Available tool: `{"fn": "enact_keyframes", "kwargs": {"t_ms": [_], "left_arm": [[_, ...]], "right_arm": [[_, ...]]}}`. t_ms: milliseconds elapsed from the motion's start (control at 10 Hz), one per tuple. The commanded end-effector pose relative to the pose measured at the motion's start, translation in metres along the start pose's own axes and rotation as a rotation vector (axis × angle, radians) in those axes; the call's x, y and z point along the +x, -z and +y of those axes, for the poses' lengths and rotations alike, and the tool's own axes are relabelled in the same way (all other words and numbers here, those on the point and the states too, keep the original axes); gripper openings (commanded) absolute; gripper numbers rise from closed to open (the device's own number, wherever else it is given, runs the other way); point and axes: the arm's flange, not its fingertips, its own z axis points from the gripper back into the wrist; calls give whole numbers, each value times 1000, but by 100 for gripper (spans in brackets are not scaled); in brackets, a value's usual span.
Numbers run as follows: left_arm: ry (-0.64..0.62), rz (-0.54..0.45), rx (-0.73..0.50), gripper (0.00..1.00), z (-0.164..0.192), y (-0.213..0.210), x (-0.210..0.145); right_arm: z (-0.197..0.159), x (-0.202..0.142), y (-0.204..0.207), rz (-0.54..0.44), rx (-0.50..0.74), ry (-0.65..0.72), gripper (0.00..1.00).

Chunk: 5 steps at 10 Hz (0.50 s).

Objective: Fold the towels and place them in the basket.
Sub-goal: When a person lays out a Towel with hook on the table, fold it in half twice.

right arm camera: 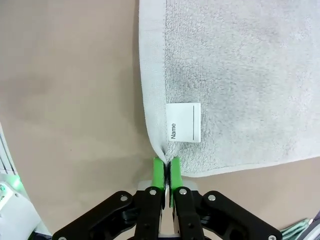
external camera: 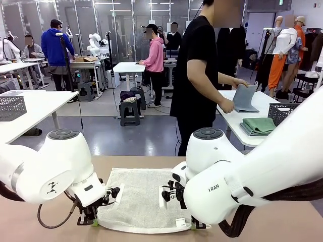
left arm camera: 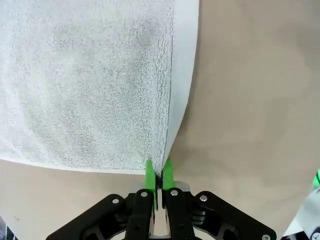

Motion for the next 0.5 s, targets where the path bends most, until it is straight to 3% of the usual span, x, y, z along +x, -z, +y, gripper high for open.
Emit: {"fn": "enact_keyframes", "kwargs": {"t_ms": [0, 400], "left_arm": [[4, 21, 2, 6, 3, -26, 1], [16, 33, 35, 6, 20, -54, 8]], "right_arm": [[-4, -6, -26, -16, -12, -42, 6], [-17, -2, -61, -14, -58, -68, 6]]}}
